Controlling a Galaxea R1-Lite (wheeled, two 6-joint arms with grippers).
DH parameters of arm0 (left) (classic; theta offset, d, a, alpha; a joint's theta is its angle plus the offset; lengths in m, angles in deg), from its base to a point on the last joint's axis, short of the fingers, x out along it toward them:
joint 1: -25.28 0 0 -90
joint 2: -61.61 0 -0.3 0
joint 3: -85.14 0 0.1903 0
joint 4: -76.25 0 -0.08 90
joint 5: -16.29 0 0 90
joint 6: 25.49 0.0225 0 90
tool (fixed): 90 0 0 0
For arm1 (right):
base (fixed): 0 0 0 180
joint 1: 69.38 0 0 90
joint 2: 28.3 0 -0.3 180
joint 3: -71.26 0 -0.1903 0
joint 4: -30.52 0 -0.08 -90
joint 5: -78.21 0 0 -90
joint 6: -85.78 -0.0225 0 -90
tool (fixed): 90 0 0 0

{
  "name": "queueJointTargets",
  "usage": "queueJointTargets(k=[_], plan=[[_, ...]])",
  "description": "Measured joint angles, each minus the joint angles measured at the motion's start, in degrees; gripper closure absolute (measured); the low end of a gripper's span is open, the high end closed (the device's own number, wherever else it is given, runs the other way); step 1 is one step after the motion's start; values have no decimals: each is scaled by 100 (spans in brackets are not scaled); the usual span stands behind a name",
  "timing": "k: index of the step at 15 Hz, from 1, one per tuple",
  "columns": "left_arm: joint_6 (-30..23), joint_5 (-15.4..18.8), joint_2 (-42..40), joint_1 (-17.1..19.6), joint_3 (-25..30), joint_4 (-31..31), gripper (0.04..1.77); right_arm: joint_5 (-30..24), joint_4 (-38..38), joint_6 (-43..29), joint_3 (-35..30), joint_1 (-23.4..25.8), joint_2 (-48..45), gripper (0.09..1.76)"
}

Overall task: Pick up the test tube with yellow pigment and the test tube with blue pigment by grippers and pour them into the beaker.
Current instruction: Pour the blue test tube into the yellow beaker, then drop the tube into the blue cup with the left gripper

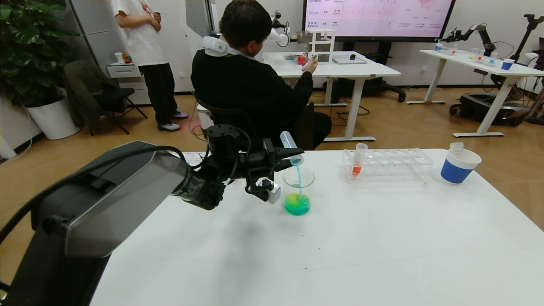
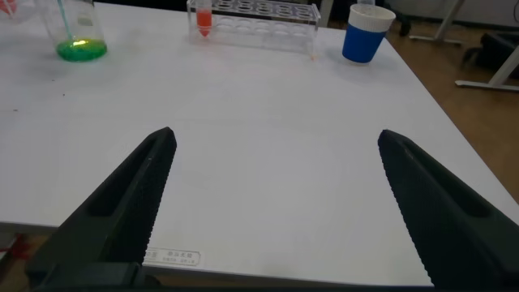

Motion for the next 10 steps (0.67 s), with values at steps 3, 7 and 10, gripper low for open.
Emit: queueJointTargets(k=[3,7,10], plan=[[177,16,-26,-6,17,6,131,-1,0,0,0,0,0,11],[161,17,-118,-5,37,26,131,-1,-2,0,0,0,0,11],[-200,-13,-177,-6,66,13,131,-1,-2,0,0,0,0,11]])
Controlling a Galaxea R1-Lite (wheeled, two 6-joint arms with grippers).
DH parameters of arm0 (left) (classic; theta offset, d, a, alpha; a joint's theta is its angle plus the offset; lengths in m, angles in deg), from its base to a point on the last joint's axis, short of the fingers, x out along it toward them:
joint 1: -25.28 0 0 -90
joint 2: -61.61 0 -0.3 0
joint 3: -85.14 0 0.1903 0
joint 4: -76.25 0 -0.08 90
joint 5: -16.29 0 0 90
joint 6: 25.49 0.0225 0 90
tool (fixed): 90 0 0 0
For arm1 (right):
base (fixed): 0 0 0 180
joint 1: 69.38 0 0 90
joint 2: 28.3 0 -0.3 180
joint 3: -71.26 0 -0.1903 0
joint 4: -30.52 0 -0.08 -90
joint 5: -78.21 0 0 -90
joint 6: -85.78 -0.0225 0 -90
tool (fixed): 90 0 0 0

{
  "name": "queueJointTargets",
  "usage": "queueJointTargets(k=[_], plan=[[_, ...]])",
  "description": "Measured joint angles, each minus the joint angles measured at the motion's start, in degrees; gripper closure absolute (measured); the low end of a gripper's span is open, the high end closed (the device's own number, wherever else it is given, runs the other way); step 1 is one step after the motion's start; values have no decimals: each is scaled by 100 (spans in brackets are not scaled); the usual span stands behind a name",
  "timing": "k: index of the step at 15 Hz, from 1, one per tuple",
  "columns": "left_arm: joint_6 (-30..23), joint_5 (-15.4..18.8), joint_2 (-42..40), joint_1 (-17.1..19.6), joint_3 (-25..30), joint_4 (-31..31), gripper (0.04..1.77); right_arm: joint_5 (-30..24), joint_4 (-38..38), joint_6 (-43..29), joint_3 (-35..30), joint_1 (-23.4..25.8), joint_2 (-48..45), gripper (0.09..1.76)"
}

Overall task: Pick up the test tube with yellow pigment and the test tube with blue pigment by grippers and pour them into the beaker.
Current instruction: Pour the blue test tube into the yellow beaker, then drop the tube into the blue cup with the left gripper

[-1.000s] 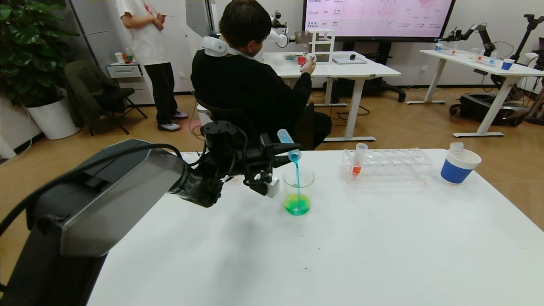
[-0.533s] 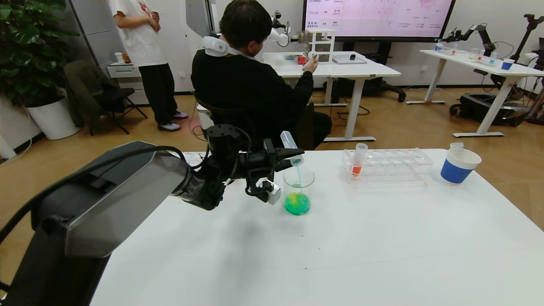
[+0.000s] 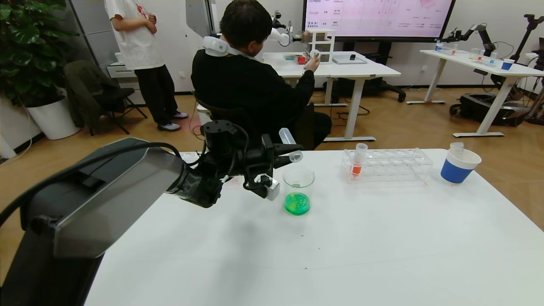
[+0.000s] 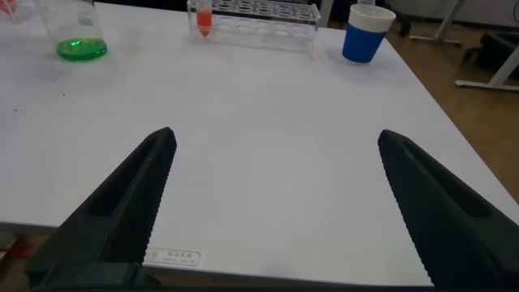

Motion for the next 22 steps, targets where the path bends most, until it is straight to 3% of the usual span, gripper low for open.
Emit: queueJointTargets(k=[1,3,4,5,7,10,12,14,15,17,22], plan=[[-362,-119,-39,-5,9,-18,131,0,0,0,0,0,0,11],[-1302,-880,-160,-5,26,-222,131,0,0,0,0,0,0,11],[-2060,-1287,-240,-27,52,-503,131,0,0,0,0,0,0,11],[-2862,-1798,-319,-68,74,-788,131,0,0,2,0,0,0,11],[-4307,-3190,-505,-245,113,-1085,131,0,0,0,0,0,0,11],[-6076,-4879,-819,-355,124,-1141,131,0,2,0,0,0,0,11],[-7173,-5758,-1017,-377,129,-873,131,0,2,0,0,0,0,11],[-8102,-6640,-1276,-366,108,-127,131,0,2,0,0,0,0,11],[-8546,-6954,-1420,-316,83,315,131,0,0,0,0,0,0,11],[-9394,-7210,-1687,-176,45,1026,131,0,0,0,0,0,0,11],[-10227,-7216,-2274,580,229,2013,131,0,2,0,0,0,0,11]])
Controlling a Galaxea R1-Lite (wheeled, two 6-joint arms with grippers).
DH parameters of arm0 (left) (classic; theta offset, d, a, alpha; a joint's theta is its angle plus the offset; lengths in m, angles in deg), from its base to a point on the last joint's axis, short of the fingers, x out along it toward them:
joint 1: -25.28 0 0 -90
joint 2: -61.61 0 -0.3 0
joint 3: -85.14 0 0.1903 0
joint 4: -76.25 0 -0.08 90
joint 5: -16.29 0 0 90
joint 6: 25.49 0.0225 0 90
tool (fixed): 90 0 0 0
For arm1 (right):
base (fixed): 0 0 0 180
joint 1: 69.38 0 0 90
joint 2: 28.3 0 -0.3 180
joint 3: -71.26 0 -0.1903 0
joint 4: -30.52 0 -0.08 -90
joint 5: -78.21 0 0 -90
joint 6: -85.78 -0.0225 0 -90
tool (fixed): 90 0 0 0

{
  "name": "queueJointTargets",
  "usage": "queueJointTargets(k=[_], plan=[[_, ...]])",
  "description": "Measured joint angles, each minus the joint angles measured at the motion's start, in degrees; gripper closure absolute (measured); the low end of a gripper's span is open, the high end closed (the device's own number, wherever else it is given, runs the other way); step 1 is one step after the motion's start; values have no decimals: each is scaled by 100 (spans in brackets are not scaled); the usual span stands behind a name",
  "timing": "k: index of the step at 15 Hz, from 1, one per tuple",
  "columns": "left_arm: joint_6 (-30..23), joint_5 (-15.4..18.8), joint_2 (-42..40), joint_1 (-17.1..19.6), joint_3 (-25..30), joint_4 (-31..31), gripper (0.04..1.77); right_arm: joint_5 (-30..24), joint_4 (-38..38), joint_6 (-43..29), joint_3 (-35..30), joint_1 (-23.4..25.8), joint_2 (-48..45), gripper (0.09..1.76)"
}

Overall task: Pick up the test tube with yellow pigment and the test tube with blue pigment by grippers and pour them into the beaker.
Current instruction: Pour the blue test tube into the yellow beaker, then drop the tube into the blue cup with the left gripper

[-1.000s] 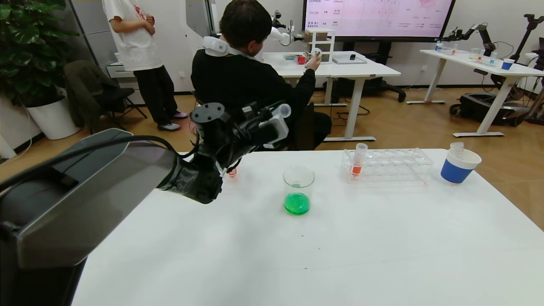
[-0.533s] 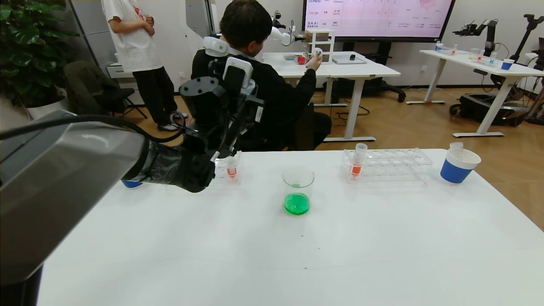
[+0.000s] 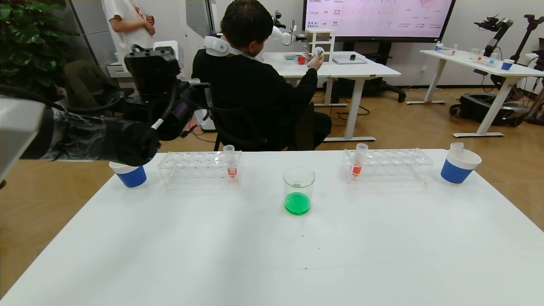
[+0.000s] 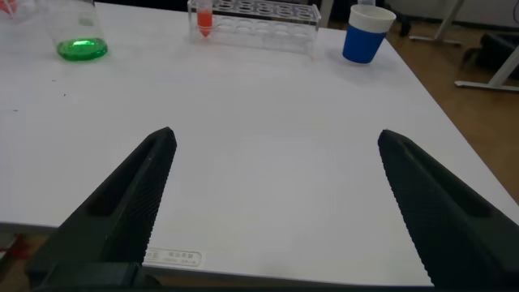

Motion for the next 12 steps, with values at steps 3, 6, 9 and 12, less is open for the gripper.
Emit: queueJointTargets(k=[3,6,9,12], plan=[[-85,227,-276,788,364,9,131,0,0,0,0,0,0,11],[-84,1051,-527,1760,1008,-355,131,0,-2,0,0,4,0,11],[-55,1615,-572,2642,1519,-951,131,0,-2,0,0,0,0,11],[-27,1674,-299,3110,1621,-1295,131,0,-2,0,0,0,0,11]])
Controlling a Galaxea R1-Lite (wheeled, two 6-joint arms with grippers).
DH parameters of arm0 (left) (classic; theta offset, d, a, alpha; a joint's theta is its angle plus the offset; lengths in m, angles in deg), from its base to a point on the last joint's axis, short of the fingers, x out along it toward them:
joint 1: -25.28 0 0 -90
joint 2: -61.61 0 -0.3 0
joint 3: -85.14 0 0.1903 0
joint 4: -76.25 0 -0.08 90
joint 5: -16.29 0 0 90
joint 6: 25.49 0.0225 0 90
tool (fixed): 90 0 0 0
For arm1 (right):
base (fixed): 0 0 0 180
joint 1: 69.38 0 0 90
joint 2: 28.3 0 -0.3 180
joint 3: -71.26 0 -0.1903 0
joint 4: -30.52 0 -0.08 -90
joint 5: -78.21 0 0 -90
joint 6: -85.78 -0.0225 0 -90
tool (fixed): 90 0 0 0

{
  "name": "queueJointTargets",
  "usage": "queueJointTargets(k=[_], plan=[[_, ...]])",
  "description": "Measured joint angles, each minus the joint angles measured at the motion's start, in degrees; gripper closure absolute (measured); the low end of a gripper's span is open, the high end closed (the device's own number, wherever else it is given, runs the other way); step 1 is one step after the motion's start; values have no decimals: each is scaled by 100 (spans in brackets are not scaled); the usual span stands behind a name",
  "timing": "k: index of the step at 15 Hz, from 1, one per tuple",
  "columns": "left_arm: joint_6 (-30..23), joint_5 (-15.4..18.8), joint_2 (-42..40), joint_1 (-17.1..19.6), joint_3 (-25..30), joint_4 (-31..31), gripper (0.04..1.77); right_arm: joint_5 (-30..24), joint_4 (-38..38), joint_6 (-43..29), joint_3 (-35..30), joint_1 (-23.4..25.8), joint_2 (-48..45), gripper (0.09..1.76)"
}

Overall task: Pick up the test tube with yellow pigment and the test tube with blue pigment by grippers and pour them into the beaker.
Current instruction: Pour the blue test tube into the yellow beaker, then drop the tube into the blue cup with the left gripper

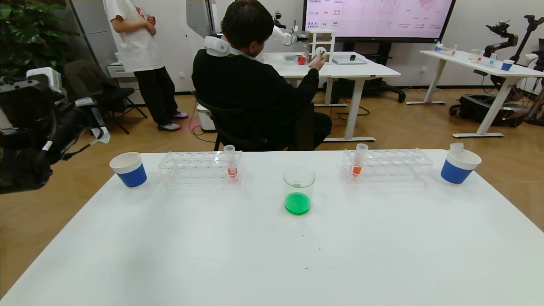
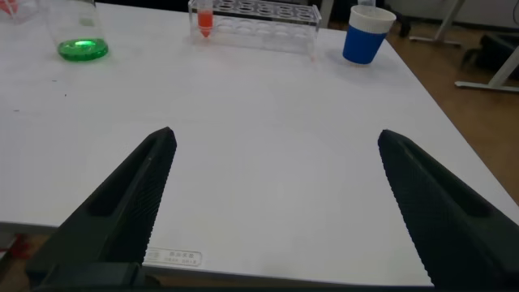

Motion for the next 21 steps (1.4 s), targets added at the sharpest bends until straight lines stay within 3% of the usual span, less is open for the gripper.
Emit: queueJointTargets(k=[2,5,11,21], plan=[[-6,-72,260,52,29,-430,131,0,0,0,0,0,0,11],[2,-321,519,-39,105,-581,131,0,2,0,0,0,0,11],[41,-340,789,-60,112,-789,131,1,2,0,0,2,0,11],[219,-360,2057,-102,-483,-1447,131,0,2,0,0,0,0,11]])
